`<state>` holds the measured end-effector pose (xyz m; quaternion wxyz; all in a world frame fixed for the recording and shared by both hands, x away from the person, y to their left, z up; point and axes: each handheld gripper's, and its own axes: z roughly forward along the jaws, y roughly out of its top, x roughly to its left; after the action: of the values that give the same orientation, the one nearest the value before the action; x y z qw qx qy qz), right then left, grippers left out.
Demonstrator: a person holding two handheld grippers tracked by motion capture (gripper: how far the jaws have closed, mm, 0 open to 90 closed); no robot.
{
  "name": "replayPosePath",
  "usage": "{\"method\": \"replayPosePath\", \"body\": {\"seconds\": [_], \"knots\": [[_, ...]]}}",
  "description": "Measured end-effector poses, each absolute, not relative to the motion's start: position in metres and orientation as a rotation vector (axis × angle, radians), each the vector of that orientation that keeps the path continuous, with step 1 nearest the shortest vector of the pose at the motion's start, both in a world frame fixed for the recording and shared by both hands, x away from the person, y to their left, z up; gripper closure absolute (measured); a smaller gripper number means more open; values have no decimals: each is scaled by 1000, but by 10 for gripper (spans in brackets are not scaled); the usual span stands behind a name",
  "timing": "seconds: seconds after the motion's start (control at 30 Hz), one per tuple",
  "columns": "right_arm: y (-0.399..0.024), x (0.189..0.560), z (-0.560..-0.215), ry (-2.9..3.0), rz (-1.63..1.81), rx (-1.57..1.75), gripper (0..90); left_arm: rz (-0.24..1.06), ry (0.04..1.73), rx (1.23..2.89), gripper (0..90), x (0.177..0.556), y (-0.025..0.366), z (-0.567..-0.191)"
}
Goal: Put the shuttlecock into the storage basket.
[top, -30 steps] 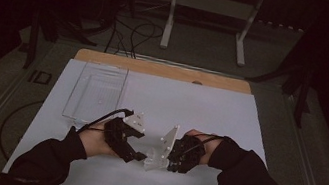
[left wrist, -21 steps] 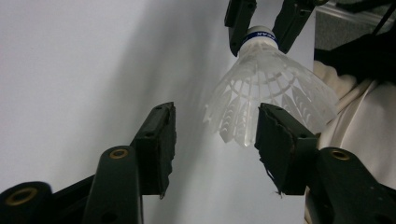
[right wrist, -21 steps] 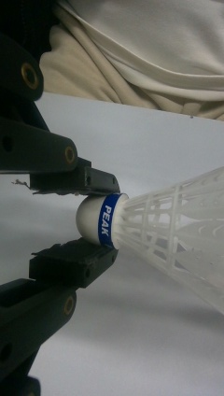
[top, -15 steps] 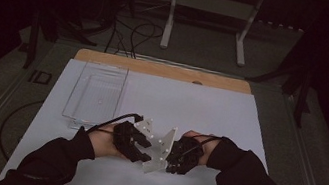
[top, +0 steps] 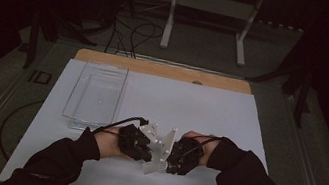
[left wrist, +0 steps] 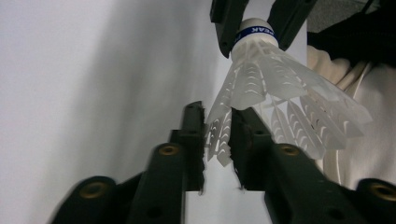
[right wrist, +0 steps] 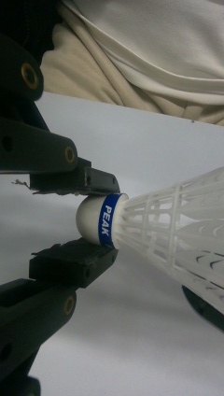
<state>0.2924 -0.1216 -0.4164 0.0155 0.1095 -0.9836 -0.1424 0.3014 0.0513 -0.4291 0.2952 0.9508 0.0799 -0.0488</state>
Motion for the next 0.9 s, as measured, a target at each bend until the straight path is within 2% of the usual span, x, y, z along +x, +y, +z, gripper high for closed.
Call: {"method": "replayPosePath", "body": {"seconds": [0.07,0.13,0.9], "knots": [[-122,292,-417,-3063,-445,339,661,-141,205,2526,882,302,52,-429],[-123,292,-416,-3066,-440,328,661,-139,188,2535,896,302,52,-429],[-122,290,-419,-3062,-454,331,657,-213,181,2553,900,306,53,-429]]}}
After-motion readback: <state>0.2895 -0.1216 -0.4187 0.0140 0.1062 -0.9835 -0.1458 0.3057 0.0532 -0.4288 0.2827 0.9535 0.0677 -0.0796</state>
